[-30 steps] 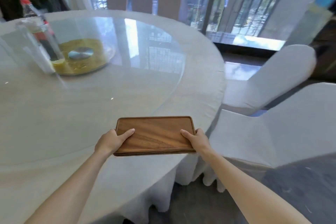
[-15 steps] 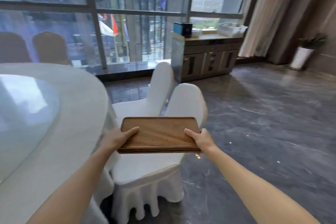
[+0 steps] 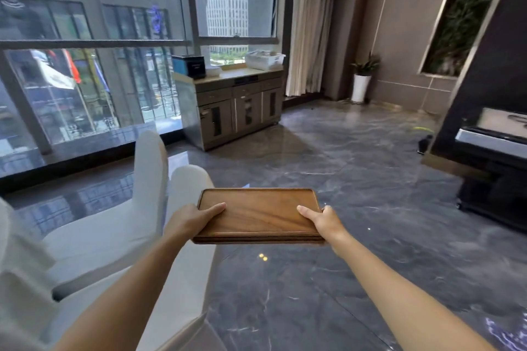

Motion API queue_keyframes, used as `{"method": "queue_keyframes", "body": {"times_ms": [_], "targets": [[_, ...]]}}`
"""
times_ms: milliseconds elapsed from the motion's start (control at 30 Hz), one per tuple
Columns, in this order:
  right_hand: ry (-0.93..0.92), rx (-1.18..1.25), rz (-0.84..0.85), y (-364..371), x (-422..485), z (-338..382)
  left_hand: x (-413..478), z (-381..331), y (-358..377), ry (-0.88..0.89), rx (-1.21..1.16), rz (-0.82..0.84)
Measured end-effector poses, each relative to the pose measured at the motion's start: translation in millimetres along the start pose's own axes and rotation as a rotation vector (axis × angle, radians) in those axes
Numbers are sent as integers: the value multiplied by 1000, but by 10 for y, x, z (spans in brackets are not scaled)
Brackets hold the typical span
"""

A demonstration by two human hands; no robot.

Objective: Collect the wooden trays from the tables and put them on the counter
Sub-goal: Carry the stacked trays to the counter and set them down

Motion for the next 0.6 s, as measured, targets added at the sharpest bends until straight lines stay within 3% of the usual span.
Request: {"method": "queue_keyframes", "body": {"times_ms": [233, 600], "targets": [[21, 1, -27, 39, 1326, 51, 1184, -571, 703, 63, 55, 35], [-31, 23, -42, 313, 4110, 992, 3725, -1982, 1447, 104, 42, -21]]}}
Point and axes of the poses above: each hand's wrist, its own x-axis towards the middle knuckle, its own y-axis out of the palm, z = x × y, the point moved 3 cm from there along x, towards the middle knuckle, and after that the axes turned 8 degrees about -z, right-handed, at the moved point
